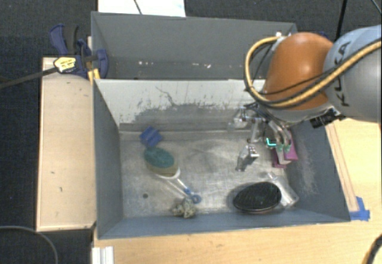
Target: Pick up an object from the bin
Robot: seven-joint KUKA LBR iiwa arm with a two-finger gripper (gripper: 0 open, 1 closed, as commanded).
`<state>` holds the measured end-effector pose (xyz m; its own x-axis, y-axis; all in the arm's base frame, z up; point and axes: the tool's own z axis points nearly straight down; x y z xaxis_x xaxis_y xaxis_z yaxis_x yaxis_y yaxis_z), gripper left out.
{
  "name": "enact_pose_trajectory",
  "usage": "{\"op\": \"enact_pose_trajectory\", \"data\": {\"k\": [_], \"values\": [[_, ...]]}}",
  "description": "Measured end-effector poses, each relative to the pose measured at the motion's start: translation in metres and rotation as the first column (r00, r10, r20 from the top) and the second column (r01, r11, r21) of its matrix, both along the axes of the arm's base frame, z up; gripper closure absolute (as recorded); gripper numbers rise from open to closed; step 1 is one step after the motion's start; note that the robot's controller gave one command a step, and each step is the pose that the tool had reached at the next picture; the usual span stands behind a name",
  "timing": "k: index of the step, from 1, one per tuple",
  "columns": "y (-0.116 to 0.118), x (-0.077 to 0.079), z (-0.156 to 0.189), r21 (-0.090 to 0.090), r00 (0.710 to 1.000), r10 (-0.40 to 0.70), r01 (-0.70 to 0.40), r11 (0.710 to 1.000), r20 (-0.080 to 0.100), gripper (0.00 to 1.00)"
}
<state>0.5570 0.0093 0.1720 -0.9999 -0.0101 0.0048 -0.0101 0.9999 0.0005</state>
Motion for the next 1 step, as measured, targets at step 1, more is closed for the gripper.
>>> {"op": "enact_pose_trajectory", "data": {"k": [1], "values": [[-0.1038, 0.0031, -0.0555, -0.003, 1.0, 0.016, -0.016, 1.0, 0.003, 0.0]]}}
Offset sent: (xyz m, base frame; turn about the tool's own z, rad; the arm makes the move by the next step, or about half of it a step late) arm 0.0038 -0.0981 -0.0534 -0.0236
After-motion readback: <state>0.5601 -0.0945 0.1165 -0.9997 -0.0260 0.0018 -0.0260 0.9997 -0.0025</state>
